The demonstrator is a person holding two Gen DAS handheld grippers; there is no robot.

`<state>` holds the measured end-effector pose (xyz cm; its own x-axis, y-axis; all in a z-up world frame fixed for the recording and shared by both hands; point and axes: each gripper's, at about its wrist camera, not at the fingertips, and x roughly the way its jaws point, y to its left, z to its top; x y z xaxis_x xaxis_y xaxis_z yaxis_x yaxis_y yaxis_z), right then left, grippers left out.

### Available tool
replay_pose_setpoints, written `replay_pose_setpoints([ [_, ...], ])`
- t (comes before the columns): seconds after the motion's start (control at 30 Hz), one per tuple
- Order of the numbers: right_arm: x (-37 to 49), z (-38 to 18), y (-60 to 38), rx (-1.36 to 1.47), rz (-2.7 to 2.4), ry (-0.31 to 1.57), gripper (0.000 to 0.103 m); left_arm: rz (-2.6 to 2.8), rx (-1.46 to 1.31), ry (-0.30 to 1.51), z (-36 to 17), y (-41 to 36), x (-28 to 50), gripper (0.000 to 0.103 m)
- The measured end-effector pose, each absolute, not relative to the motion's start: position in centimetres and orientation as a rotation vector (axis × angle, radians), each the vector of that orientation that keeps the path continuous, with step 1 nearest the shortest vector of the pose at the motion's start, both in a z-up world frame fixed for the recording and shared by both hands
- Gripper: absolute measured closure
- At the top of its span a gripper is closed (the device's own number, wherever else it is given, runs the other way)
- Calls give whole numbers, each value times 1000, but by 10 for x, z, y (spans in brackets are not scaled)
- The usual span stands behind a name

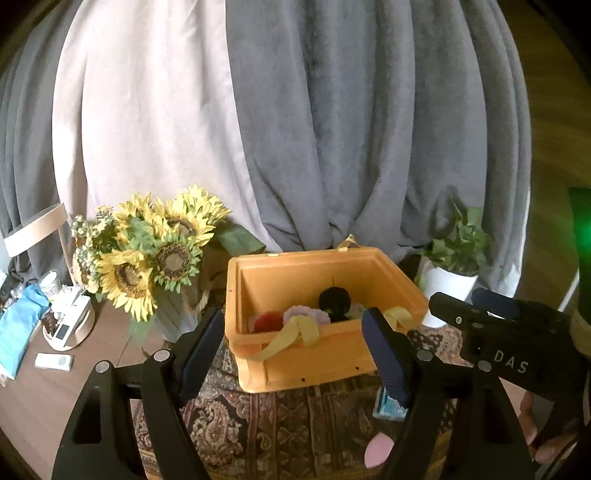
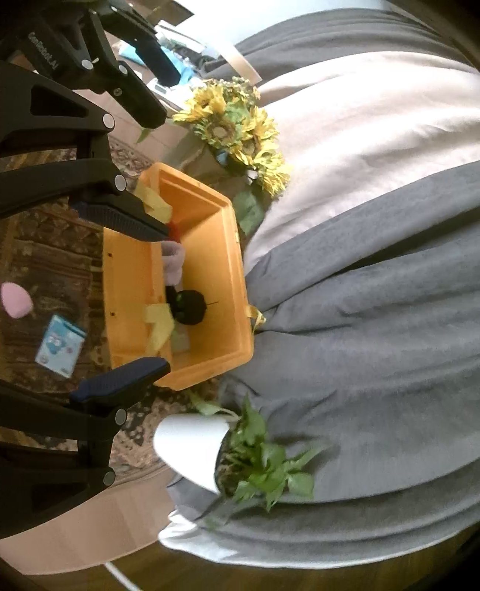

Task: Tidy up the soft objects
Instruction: 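Withdraw both tools from the crate back toward the remaining items, then move left tool toward pink sponge while right tool approaches blue tissue pack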

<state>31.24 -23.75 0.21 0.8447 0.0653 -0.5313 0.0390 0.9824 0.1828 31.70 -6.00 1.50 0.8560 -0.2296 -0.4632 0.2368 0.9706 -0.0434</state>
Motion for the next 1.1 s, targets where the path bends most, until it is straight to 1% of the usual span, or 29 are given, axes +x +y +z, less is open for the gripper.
replay_pose_setpoints([
  [0.1,295,1,-232,191,-12,554,37,-243,25,476,13,-55,304,21],
  [0.23,276,-3,-230,194,-34,547,37,-258,43,471,10,-53,287,20],
  [0.5,256,-7,-238,162,-11,527,37,-245,59,469,5,-65,262,20],
  [0.63,253,-10,-250,122,38,515,30,-195,50,474,-2,-80,252,20],
  [0.87,259,-18,-273,58,163,529,30,-78,-3,491,-17,-108,235,20],
  [1.1,265,-39,-296,-1,292,569,30,23,-23,497,-37,-141,218,20],
])
